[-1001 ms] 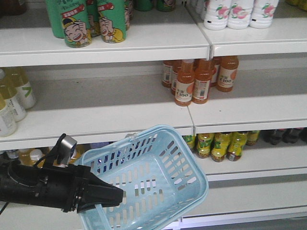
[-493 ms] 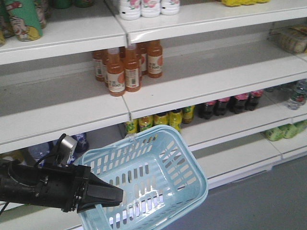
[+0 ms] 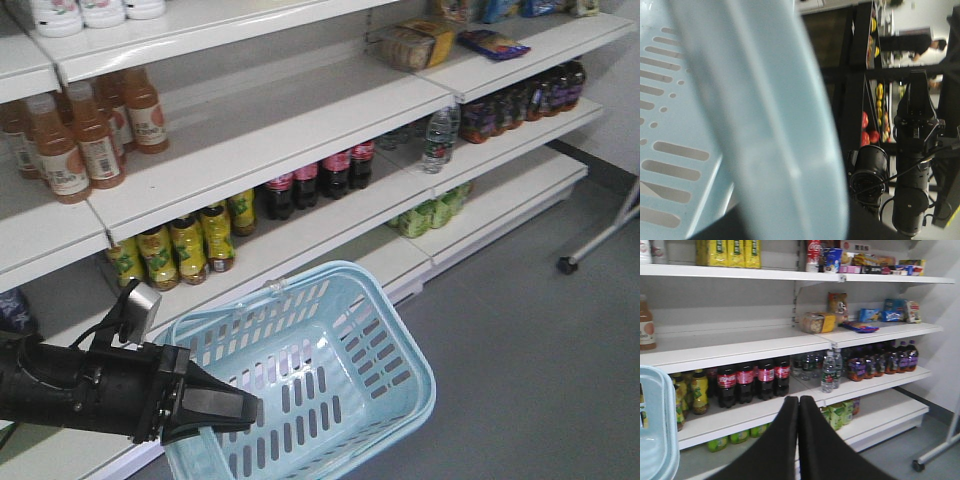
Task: Place coke in basket with both arms
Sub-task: 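Turn the base away from the shelf carrying the basket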
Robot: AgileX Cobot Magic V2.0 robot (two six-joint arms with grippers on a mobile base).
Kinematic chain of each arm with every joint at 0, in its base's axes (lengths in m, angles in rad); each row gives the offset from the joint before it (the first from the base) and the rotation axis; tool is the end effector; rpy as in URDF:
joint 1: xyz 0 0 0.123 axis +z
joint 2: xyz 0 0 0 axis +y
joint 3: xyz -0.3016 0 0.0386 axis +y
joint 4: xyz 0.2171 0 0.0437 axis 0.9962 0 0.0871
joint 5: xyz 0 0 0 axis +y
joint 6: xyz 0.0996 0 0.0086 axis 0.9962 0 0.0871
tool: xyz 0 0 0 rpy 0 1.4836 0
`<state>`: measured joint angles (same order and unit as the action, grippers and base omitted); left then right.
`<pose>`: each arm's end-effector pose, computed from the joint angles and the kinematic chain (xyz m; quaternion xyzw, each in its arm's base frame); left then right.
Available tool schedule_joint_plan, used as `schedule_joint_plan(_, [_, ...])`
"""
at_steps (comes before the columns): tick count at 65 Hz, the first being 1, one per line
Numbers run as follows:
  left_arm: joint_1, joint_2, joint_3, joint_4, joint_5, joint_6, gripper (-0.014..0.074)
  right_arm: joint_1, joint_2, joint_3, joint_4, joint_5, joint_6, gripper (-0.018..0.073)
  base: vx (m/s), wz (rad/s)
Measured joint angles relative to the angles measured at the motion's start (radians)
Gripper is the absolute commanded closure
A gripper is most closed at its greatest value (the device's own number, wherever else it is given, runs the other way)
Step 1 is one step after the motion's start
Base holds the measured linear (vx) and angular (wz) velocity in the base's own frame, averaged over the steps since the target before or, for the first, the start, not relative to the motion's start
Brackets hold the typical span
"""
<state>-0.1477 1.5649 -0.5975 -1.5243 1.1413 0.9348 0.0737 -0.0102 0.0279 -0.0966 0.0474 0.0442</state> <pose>0.2034 -0.1221 0.2361 0.0028 0.8209 -0.5678 0.0607 0.0158 0.0007 0.2005 -0.0424 0.6979 0.0061 0.7149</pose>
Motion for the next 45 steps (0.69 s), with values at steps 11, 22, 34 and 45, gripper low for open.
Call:
schedule_joint_plan(11, [0.000,0.000,0.000,0.000,0.000,0.000,0.0603,0.000,0.000,0.000,0.000,0.000,0.000,0.0569,-0.14,-0.55])
schedule_joint_plan(22, [0.000,0.000,0.000,0.000,0.000,0.000,0.0603,0.000,0.000,0.000,0.000,0.000,0.000,0.0569,-0.14,-0.53])
schedule_joint_plan(34, [0.000,0.000,0.000,0.000,0.000,0.000,0.0603,0.000,0.000,0.000,0.000,0.000,0.000,0.0569,-0.13,-0.50])
schedule_joint_plan(45, [0.000,0.000,0.000,0.000,0.000,0.000,0.0603,0.000,0.000,0.000,0.000,0.000,0.000,0.0569,-0.12,-0.46])
